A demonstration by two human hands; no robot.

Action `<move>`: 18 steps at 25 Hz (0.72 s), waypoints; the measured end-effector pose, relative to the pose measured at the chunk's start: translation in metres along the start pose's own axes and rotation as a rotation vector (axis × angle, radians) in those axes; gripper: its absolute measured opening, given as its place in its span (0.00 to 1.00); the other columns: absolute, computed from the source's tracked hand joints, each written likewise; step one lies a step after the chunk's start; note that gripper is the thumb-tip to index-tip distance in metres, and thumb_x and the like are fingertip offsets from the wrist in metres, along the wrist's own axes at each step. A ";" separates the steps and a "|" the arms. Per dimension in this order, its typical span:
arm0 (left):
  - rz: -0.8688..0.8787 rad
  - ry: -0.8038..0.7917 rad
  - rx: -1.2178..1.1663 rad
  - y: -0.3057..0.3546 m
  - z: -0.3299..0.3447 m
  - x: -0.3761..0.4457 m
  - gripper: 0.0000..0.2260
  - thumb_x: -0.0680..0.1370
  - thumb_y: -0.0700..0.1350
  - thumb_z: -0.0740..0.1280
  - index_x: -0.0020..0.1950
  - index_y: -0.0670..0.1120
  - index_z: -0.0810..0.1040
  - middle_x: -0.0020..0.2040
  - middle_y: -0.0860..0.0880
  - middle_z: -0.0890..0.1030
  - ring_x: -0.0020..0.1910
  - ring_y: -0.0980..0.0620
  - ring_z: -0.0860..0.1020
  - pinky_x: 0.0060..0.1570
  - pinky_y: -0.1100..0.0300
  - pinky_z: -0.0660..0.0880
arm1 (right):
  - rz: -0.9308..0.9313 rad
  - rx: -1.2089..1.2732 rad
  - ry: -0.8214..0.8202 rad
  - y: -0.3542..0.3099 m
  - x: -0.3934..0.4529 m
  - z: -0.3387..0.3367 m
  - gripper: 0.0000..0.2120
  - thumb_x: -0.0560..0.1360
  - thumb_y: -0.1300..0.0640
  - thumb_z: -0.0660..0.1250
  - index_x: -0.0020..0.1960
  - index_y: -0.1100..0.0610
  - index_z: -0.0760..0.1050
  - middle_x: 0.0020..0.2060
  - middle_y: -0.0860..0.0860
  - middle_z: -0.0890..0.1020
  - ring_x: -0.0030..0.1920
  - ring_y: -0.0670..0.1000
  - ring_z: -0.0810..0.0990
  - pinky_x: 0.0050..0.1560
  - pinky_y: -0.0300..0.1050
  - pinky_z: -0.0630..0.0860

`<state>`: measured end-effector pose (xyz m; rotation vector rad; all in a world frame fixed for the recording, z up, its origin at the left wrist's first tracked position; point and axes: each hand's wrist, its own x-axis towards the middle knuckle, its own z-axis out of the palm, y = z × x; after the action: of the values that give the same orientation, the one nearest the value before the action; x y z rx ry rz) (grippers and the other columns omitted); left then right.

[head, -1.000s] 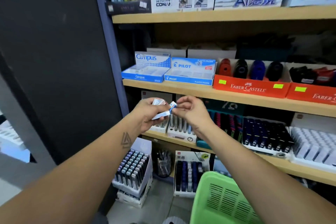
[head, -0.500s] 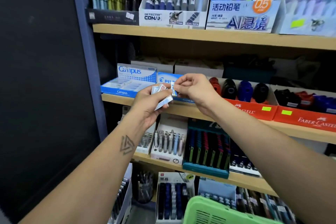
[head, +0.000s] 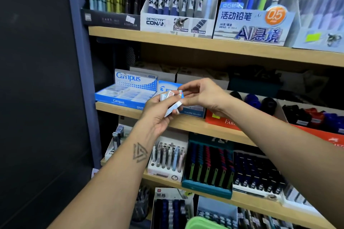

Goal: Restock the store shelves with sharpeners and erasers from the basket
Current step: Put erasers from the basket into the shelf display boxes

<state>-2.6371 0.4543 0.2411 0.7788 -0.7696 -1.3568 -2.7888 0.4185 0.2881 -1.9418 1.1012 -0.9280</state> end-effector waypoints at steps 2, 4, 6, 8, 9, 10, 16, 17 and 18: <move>-0.026 -0.022 -0.014 0.001 -0.001 0.003 0.08 0.75 0.35 0.72 0.54 0.40 0.83 0.43 0.42 0.83 0.31 0.49 0.79 0.21 0.69 0.70 | 0.002 -0.106 -0.020 -0.004 0.007 -0.004 0.22 0.67 0.68 0.78 0.60 0.60 0.81 0.45 0.55 0.85 0.44 0.46 0.82 0.58 0.45 0.79; -0.038 -0.034 -0.017 0.003 -0.003 0.007 0.10 0.75 0.36 0.73 0.56 0.39 0.83 0.46 0.41 0.84 0.32 0.49 0.79 0.22 0.69 0.70 | 0.036 -0.140 -0.020 -0.010 0.015 -0.011 0.22 0.68 0.69 0.77 0.60 0.59 0.81 0.45 0.56 0.85 0.42 0.47 0.82 0.50 0.45 0.81; -0.040 -0.028 0.000 0.006 -0.004 0.011 0.10 0.75 0.35 0.73 0.55 0.39 0.83 0.49 0.39 0.85 0.33 0.48 0.79 0.23 0.68 0.71 | 0.097 -0.219 0.015 -0.018 0.023 -0.020 0.21 0.68 0.72 0.74 0.58 0.59 0.80 0.43 0.56 0.84 0.39 0.51 0.83 0.40 0.44 0.81; -0.037 0.028 -0.006 0.009 -0.007 0.015 0.09 0.75 0.35 0.73 0.54 0.39 0.82 0.49 0.38 0.84 0.33 0.48 0.79 0.23 0.68 0.73 | 0.144 -0.565 0.012 -0.026 0.029 -0.026 0.15 0.69 0.69 0.73 0.54 0.60 0.80 0.43 0.56 0.84 0.40 0.52 0.85 0.37 0.46 0.82; -0.036 0.055 -0.024 0.011 -0.009 0.017 0.09 0.75 0.35 0.73 0.55 0.38 0.82 0.49 0.37 0.84 0.33 0.48 0.79 0.23 0.68 0.73 | 0.167 -0.767 -0.045 -0.029 0.031 -0.027 0.12 0.69 0.66 0.73 0.51 0.59 0.81 0.43 0.54 0.85 0.42 0.52 0.85 0.41 0.48 0.84; -0.034 0.073 -0.039 0.011 -0.011 0.017 0.10 0.75 0.35 0.72 0.56 0.37 0.81 0.49 0.37 0.83 0.33 0.47 0.79 0.23 0.69 0.73 | 0.183 -0.932 -0.122 -0.032 0.033 -0.026 0.09 0.69 0.64 0.74 0.49 0.57 0.82 0.44 0.52 0.85 0.45 0.51 0.84 0.45 0.49 0.84; -0.041 0.077 -0.022 0.011 -0.014 0.016 0.10 0.76 0.36 0.72 0.57 0.38 0.81 0.47 0.38 0.84 0.33 0.48 0.80 0.24 0.68 0.73 | 0.258 -1.145 -0.399 -0.037 0.038 -0.018 0.08 0.70 0.59 0.76 0.48 0.53 0.85 0.48 0.47 0.84 0.50 0.49 0.82 0.54 0.50 0.83; -0.046 0.071 -0.019 0.010 -0.014 0.015 0.10 0.76 0.36 0.72 0.57 0.38 0.82 0.47 0.38 0.84 0.34 0.48 0.80 0.24 0.68 0.73 | 0.260 -1.161 -0.407 -0.036 0.038 -0.017 0.08 0.69 0.59 0.76 0.48 0.52 0.85 0.48 0.47 0.84 0.51 0.50 0.82 0.54 0.49 0.83; -0.051 0.066 -0.018 0.009 -0.014 0.014 0.10 0.75 0.36 0.72 0.56 0.38 0.82 0.47 0.38 0.84 0.33 0.48 0.80 0.23 0.68 0.73 | 0.258 -1.176 -0.404 -0.036 0.038 -0.016 0.08 0.69 0.59 0.77 0.47 0.52 0.85 0.47 0.47 0.84 0.51 0.50 0.82 0.54 0.49 0.82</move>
<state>-2.6198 0.4411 0.2419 0.8298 -0.6893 -1.3749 -2.7737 0.3949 0.3352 -2.5685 1.7758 0.4081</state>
